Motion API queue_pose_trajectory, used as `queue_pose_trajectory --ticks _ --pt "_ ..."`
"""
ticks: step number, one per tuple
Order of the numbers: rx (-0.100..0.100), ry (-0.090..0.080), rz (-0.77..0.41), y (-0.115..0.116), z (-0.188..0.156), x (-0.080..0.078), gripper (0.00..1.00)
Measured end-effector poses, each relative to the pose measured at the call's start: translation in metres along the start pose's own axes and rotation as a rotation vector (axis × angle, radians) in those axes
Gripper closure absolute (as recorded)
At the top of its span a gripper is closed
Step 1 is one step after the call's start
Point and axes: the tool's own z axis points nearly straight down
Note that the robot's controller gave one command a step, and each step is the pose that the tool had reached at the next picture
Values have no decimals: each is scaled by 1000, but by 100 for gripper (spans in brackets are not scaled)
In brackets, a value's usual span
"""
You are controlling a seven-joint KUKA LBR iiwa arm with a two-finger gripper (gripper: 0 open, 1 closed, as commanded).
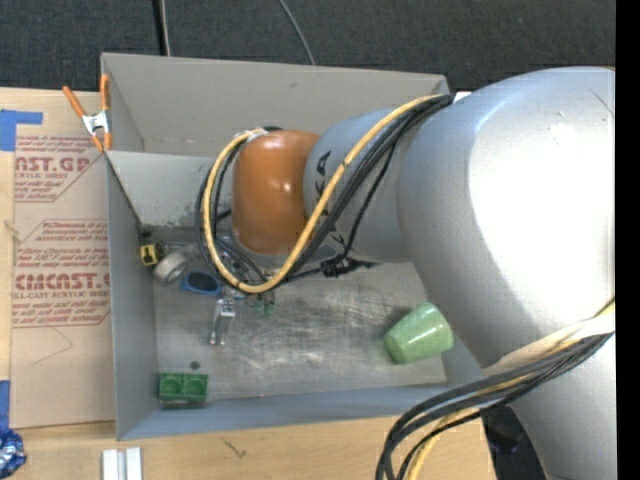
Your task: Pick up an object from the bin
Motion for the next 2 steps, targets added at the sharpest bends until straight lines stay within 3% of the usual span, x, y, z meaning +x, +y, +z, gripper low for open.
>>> queue_pose_trajectory --ticks 1,2 --pt "4 8 74 18 1 -20 0" --pt "0 1 74 18 -1 -21 100"
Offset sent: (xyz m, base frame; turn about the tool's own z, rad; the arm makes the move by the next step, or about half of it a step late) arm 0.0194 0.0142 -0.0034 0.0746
